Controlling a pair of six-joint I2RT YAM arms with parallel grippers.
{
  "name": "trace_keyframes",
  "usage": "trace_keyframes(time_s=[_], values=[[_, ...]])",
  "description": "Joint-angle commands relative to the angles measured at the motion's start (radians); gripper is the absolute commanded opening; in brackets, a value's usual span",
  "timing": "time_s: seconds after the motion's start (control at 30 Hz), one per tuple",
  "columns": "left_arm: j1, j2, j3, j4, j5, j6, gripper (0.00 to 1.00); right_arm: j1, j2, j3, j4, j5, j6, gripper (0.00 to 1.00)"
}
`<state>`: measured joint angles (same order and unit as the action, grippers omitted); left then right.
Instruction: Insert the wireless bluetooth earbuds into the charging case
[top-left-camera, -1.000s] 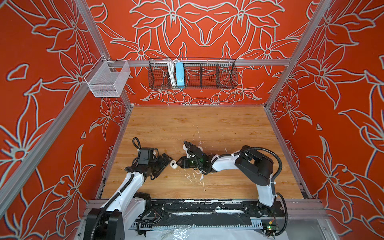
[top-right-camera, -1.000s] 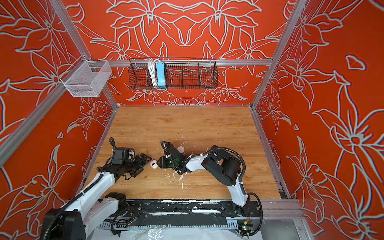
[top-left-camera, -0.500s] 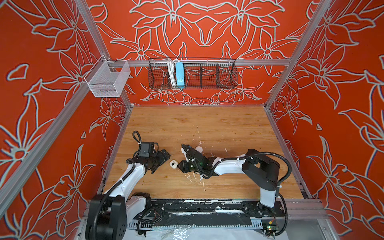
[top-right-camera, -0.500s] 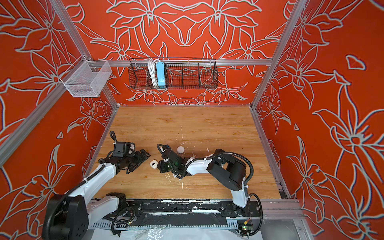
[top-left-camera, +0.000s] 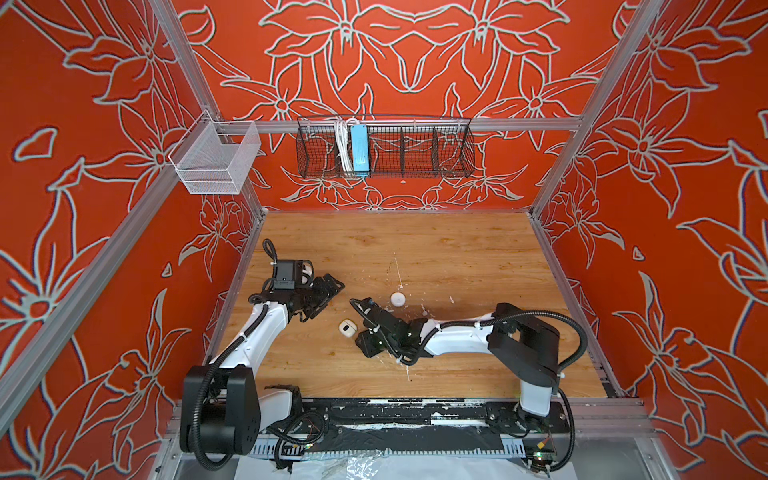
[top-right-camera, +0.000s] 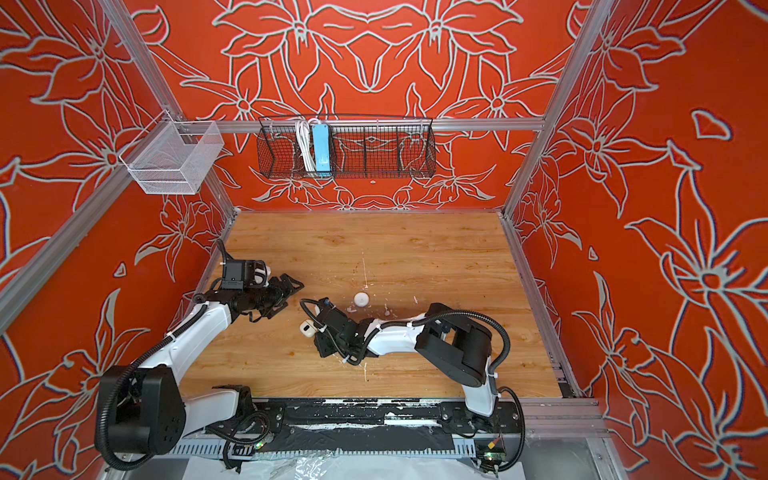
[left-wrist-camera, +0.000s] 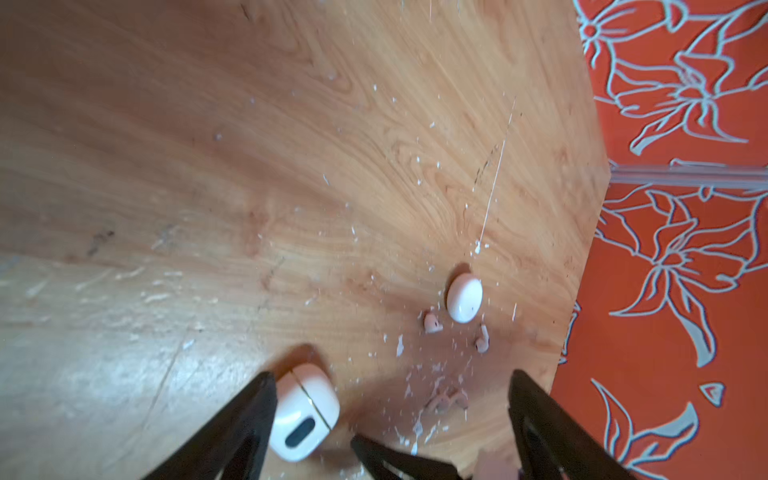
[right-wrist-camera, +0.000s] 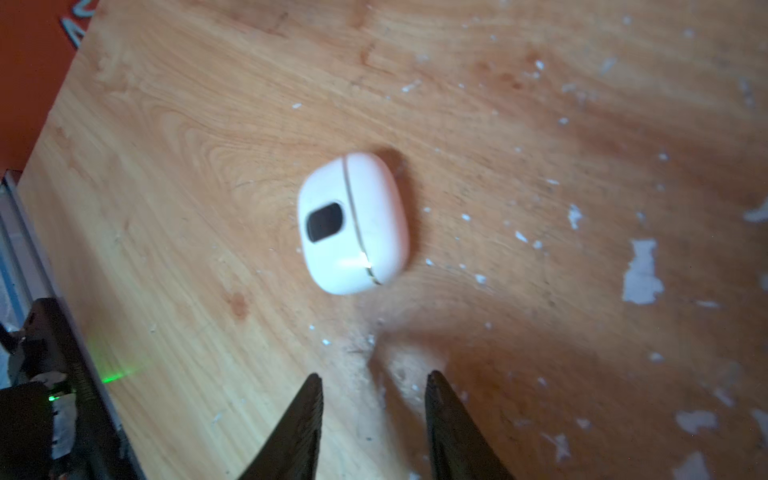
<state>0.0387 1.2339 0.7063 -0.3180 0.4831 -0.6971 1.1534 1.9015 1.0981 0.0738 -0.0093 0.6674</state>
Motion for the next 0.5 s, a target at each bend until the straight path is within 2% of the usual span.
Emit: trace_keyframes(time_s=[0.0,0.1,0.47], values=[[0.016,0.042,-0.072,0.084,0.019,-0.026,0.87,0.017,0.051,0.063,-0.081,0.056,-0.028,0.43],[0.018,0.066,-0.034,-0.024,-0.102,0.033,0.87,0.018,0.075,0.075,-0.082,0.062,-0.023,0.45],[0.023,0.074,-0.1,-0.006,-0.158,0.078,0.87,0.018,0.149,0.137,-0.12,0.11,-0.058,0.46]])
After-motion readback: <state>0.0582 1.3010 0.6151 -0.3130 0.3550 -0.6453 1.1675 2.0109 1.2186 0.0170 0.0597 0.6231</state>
